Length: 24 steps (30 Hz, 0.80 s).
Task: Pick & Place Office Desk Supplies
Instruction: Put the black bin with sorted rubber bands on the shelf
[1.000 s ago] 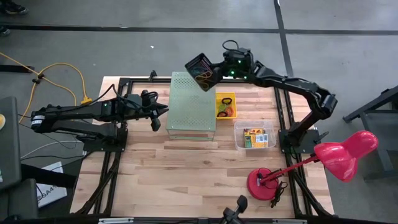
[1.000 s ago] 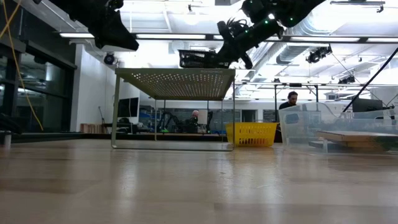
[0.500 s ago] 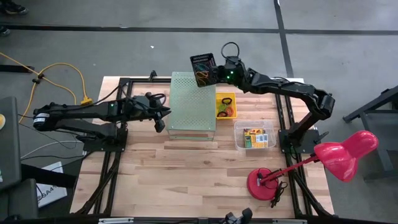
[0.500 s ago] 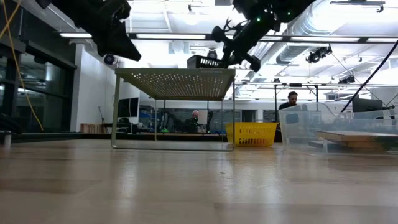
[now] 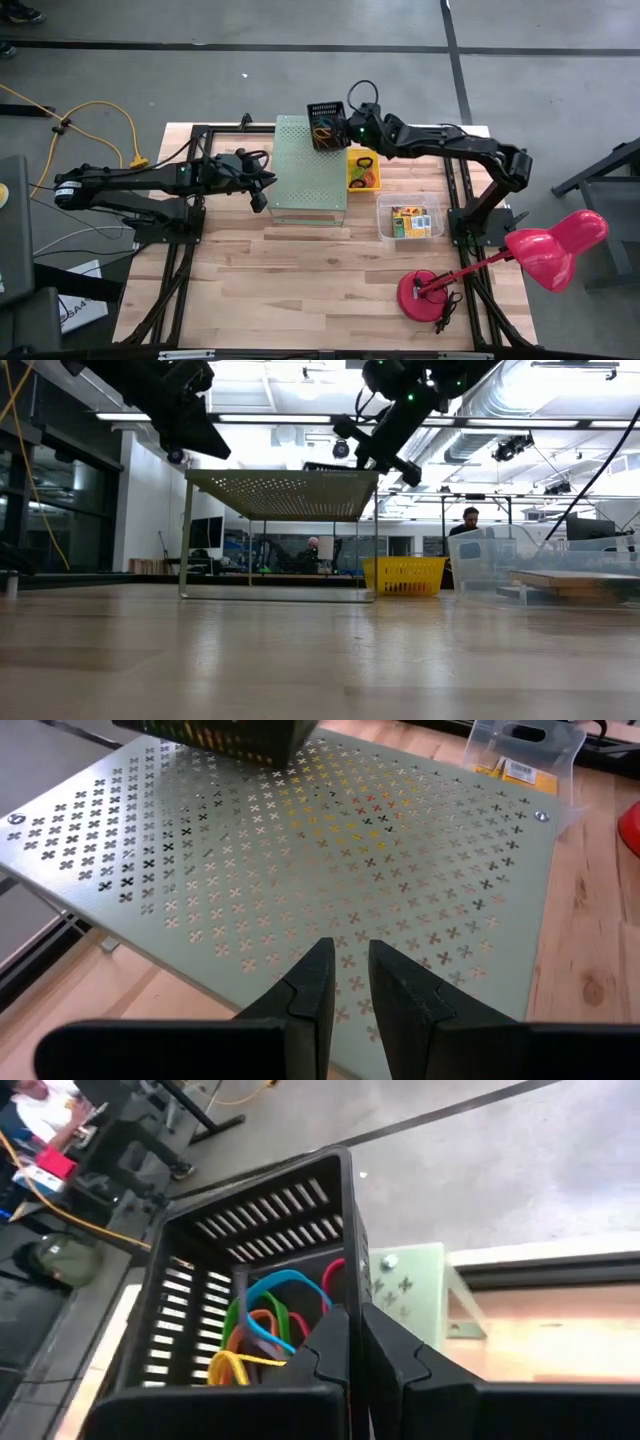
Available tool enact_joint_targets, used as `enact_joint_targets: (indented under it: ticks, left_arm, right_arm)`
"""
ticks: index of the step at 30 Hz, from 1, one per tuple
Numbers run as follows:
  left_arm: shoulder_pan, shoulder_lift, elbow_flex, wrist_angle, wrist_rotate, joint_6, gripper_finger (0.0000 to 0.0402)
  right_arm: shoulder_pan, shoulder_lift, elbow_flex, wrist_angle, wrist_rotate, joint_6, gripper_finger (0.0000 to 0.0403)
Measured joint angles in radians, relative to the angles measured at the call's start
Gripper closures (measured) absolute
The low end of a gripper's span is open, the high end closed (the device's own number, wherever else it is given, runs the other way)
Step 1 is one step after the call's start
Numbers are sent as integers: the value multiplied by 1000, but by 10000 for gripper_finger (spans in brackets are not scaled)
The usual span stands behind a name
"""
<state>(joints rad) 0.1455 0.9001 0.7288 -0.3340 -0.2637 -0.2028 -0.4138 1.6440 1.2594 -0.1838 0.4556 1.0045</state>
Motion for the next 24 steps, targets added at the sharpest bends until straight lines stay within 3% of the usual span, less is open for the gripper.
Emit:
enact_joint_targets:
  ticks: [10,24]
  left_arm:
    - [0,0,0,-2,1,0,341]
    - [-60,0,0,-3,3,1,341]
  right_arm:
    - [36,0,0,-45,75,62,399]
    - [77,0,0,-54,89,103,396]
